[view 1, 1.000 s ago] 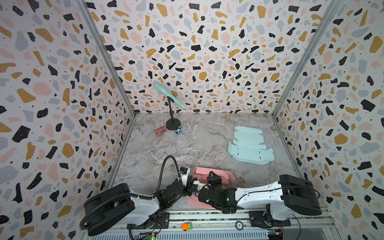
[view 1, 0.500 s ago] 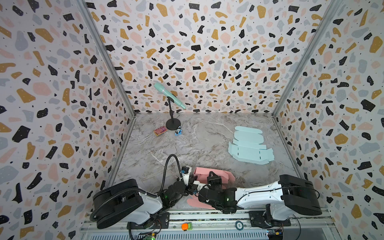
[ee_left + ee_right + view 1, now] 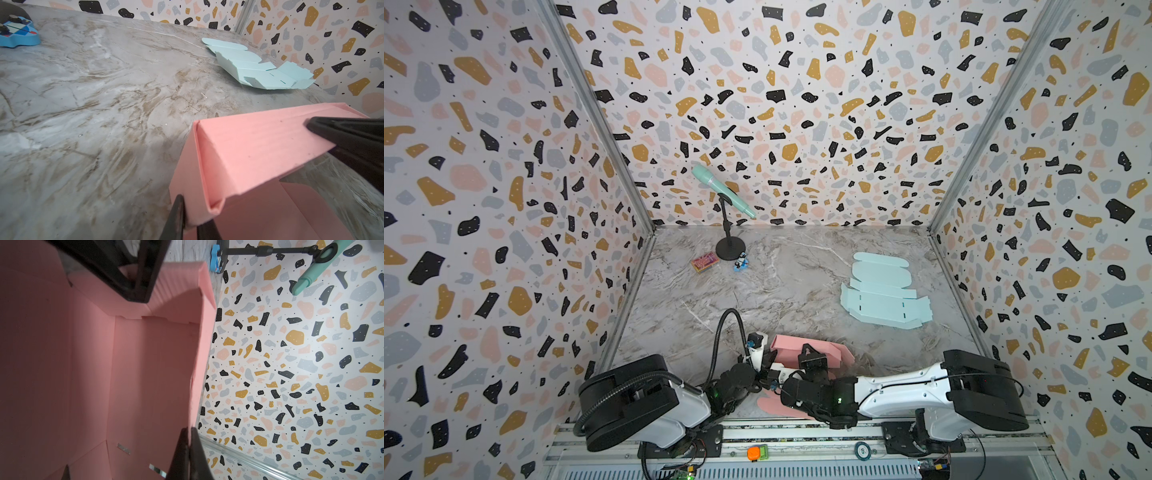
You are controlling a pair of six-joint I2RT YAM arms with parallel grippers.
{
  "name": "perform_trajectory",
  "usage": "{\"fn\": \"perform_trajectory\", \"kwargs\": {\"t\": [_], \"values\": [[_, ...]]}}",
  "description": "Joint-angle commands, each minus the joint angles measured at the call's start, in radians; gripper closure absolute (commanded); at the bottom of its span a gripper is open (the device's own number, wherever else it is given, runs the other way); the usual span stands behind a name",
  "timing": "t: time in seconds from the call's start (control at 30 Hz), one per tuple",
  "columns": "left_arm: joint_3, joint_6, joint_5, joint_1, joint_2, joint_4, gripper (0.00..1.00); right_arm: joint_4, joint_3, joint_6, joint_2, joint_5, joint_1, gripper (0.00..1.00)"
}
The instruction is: Fold the paper box
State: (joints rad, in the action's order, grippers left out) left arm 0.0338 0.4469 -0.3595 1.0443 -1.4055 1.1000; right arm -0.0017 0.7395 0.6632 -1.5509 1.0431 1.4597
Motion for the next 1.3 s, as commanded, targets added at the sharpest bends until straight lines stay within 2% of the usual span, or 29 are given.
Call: {"fn": "perform_trajectory", "kwargs": {"t": [0.0,0.13,0.23,0.4,0.53,0.63,0.8,0.9,0.97,1.07,1.27], "values": [[0.003,-0.020,-0.007,0.010,0.021,0.096,0.90,-0.026,0.006,-0.033,0.022,-0.090,0.029,0.98],[-0.014,-0.022,-0.004,0.011,0.056,0.083,0.94,-0.035,0.014,-0.056,0.049,-0.103,0.039,0.92],[-0.020,-0.023,0.000,0.015,0.072,0.073,0.96,-0.045,0.020,-0.086,0.071,-0.116,0.055,0.81],[-0.017,-0.039,-0.021,0.020,0.114,0.010,0.96,-0.062,0.033,-0.207,0.133,-0.185,0.073,0.63],[-0.015,-0.062,-0.050,0.020,0.183,-0.076,0.96,-0.062,0.029,-0.337,0.267,-0.285,0.074,0.49],[-0.007,-0.086,-0.074,0.020,0.230,-0.149,0.95,-0.009,-0.003,-0.438,0.388,-0.367,0.072,0.41],[0.000,-0.108,-0.101,0.020,0.275,-0.221,0.95,0.052,-0.040,-0.656,0.531,-0.408,0.032,0.40],[0.002,-0.104,-0.091,0.020,0.276,-0.221,0.95,0.037,-0.036,-0.791,0.561,-0.455,-0.030,0.41],[0.001,-0.099,-0.084,0.020,0.267,-0.212,0.95,0.013,-0.021,-0.878,0.552,-0.540,-0.104,0.41],[0.003,-0.094,-0.084,0.021,0.254,-0.209,0.95,-0.007,-0.002,-0.948,0.510,-0.678,-0.216,0.41],[0.027,-0.121,-0.082,0.020,0.238,-0.235,0.95,0.103,-0.027,-0.986,0.422,-0.841,-0.314,0.43]]}}
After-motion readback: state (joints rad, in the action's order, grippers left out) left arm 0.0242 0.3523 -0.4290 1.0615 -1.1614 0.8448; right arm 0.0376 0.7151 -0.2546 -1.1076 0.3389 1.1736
